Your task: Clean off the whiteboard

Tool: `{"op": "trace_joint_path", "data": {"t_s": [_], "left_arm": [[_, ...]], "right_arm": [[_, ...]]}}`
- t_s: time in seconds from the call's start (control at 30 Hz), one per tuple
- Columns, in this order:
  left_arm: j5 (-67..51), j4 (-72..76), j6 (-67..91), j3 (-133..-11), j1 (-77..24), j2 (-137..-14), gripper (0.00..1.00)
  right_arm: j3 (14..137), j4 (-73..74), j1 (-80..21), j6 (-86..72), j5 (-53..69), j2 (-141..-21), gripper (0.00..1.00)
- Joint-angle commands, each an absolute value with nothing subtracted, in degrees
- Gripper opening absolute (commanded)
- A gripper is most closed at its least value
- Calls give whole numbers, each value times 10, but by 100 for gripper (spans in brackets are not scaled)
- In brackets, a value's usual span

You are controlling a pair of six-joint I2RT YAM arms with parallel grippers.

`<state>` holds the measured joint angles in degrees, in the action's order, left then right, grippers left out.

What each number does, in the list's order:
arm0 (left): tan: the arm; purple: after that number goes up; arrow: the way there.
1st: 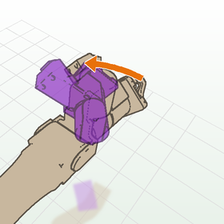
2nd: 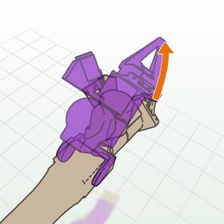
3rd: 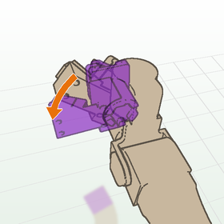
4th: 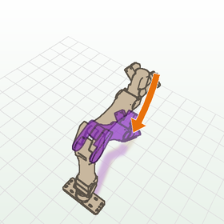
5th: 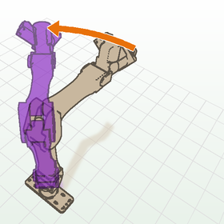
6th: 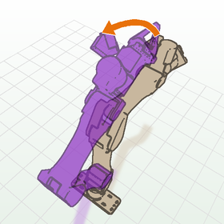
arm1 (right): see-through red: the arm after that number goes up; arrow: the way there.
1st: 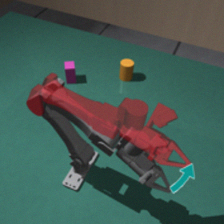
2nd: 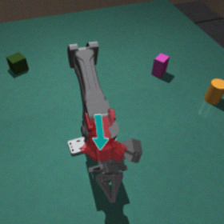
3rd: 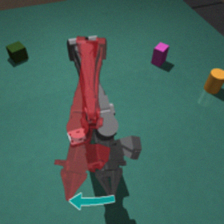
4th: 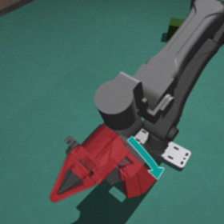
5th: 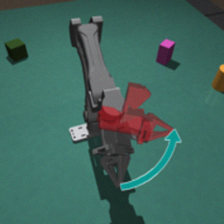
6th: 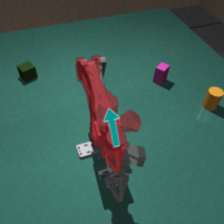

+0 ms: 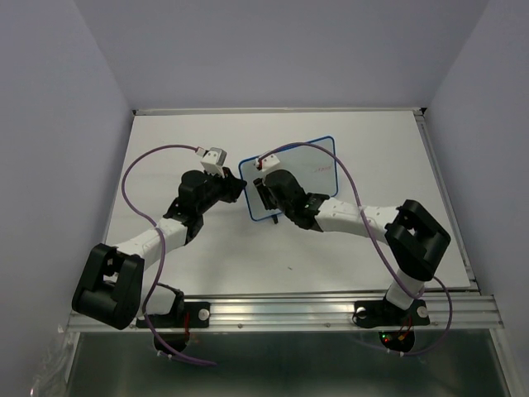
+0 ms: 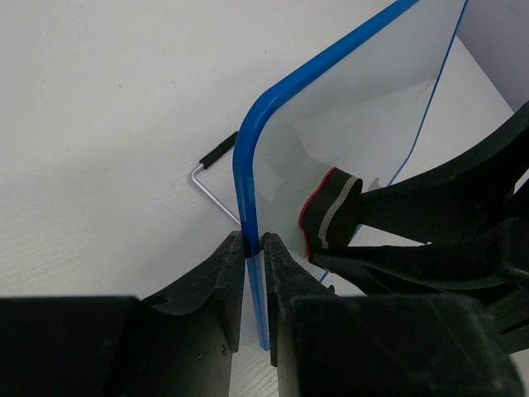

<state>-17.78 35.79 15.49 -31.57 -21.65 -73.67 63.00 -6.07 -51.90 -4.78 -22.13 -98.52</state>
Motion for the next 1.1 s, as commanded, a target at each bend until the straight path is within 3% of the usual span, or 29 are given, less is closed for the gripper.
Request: {"op": "trace_joint_path", "data": {"t_s": [0.0,0.6,1.07], "left_arm": [[-180,359,145,-313,-216,-736,0],[-187,360,140,-314,-217,-733,0],[-192,360,138,-316,-217,-737,0]], "right_arm": [[668,-108,-519,-54,-265,-998,1],[576,-77,-525,-107,-185,-1005,1],[620,-85,-519,-130,-289,-977,1]]}}
